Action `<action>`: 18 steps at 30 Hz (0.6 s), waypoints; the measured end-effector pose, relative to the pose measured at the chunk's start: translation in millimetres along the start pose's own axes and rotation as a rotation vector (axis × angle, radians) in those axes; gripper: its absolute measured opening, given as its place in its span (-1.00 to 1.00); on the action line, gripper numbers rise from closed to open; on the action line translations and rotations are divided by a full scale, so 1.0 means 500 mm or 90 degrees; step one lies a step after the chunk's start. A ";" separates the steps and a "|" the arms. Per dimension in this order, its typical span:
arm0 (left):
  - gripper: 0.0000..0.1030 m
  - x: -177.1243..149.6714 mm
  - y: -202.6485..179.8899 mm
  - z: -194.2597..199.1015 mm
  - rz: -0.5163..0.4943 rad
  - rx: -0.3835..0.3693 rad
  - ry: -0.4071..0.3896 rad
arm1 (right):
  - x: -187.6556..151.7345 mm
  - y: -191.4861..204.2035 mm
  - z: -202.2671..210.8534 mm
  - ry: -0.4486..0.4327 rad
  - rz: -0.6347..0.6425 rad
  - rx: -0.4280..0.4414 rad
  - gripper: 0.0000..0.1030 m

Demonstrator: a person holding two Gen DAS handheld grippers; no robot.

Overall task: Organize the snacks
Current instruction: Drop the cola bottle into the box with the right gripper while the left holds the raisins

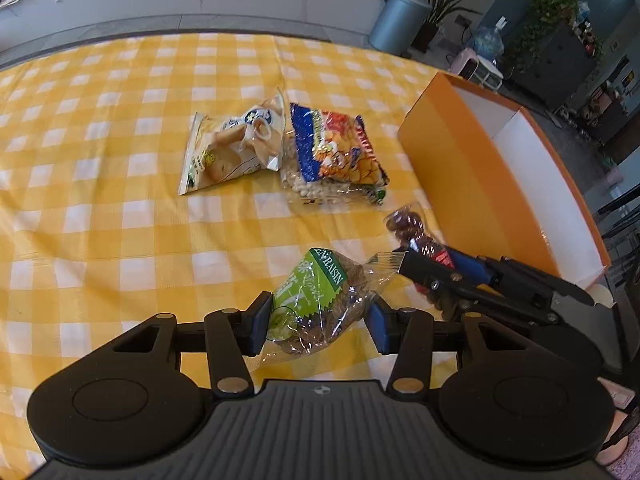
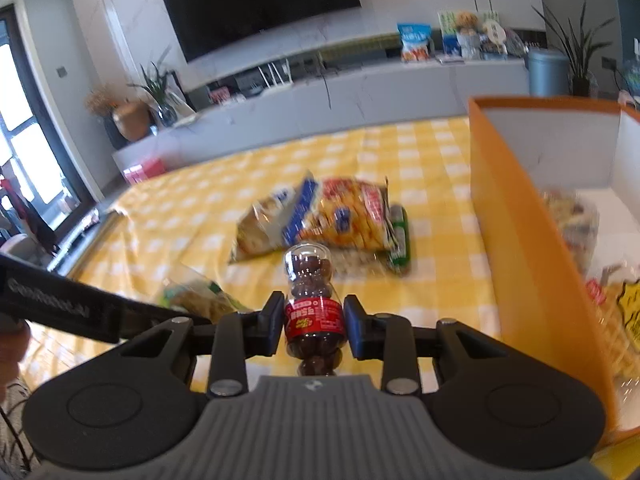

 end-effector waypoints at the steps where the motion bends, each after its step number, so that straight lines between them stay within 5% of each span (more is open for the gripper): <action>1: 0.08 -0.001 -0.005 0.005 -0.002 -0.005 -0.005 | 0.006 0.001 0.010 -0.010 0.003 0.004 -0.40; 18: 0.08 0.027 -0.077 0.069 -0.014 -0.060 -0.081 | 0.134 -0.070 0.228 -0.164 -0.068 -0.035 -0.40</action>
Point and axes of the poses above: each gripper's, at about its wrist camera, not at the fingertips, and z roughly against the way its jaws point, y to its left, x to its top, the point moved 4 cm from there along -z, roughly the way its jaws point, and after that the axes turned 9 degrees about -z, right-handed, at the moved point
